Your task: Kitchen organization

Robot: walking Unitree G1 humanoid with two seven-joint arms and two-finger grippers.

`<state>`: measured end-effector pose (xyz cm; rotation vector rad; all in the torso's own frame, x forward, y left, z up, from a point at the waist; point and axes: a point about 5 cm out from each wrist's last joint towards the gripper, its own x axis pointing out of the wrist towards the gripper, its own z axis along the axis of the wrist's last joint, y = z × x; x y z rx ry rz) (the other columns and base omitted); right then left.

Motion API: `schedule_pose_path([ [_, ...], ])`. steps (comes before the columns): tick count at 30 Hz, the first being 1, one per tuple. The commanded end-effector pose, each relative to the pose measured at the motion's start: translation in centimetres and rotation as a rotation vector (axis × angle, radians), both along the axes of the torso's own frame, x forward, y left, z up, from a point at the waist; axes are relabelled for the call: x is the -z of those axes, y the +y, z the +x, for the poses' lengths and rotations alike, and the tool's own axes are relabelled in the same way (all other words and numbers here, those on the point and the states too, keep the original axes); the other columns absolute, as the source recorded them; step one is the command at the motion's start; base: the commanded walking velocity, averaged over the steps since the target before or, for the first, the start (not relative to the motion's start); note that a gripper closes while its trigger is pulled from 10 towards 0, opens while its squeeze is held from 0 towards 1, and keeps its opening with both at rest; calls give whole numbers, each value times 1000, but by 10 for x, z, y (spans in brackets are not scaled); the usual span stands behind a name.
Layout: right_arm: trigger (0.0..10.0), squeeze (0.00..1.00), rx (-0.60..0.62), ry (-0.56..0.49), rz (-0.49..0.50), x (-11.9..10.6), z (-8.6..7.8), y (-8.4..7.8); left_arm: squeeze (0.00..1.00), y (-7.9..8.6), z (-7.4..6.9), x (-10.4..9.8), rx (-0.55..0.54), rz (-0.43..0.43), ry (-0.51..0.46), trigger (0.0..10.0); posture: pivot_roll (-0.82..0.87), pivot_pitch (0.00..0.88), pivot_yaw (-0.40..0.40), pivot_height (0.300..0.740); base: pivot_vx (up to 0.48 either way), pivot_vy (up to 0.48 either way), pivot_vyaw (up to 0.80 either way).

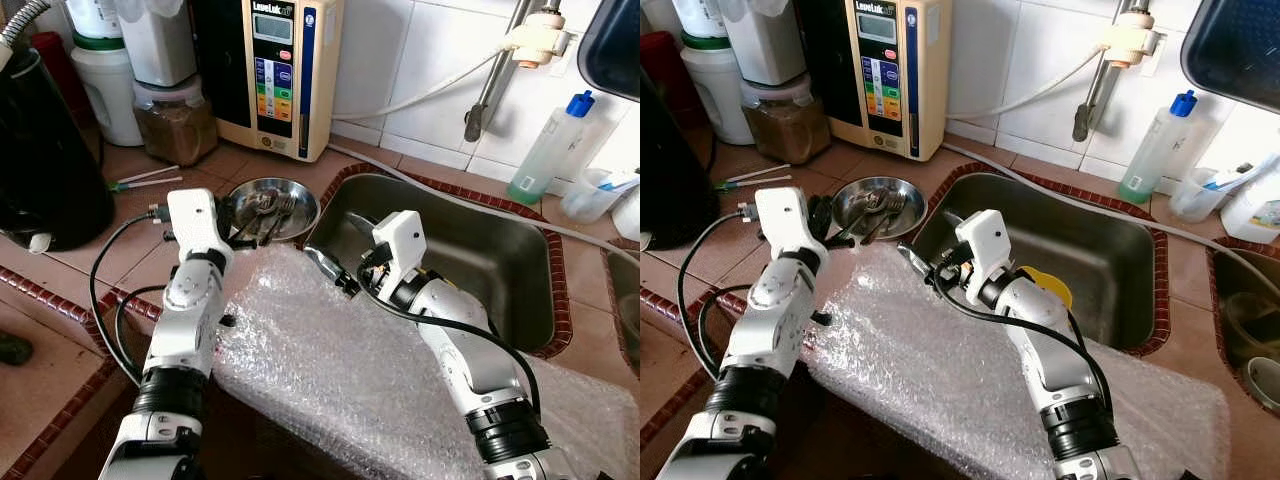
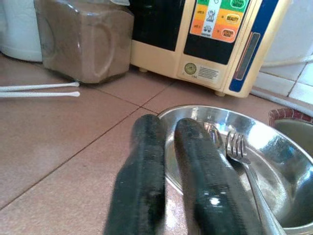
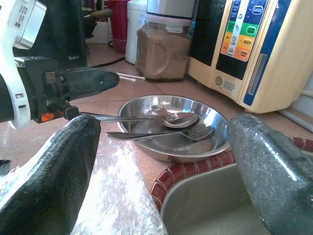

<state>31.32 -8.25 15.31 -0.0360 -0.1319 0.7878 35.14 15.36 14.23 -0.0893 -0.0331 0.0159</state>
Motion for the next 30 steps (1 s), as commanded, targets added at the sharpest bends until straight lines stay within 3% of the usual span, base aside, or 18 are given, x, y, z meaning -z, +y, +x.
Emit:
schedule_pose_path([
  [1,10000,0,15,7,-11,3,0,-3,1000,-5,-1,-2,22,8,-15,10000,48,0,-46,740,0,0,0],
  [21,10000,0,11,8,-22,4,-1,-2,1000,-16,-10,17,90,41,17,10000,43,0,-44,740,0,0,0],
  [30,10000,0,12,7,-26,5,-1,-2,1000,-9,-2,19,39,-55,52,10000,37,0,-42,740,0,0,0],
])
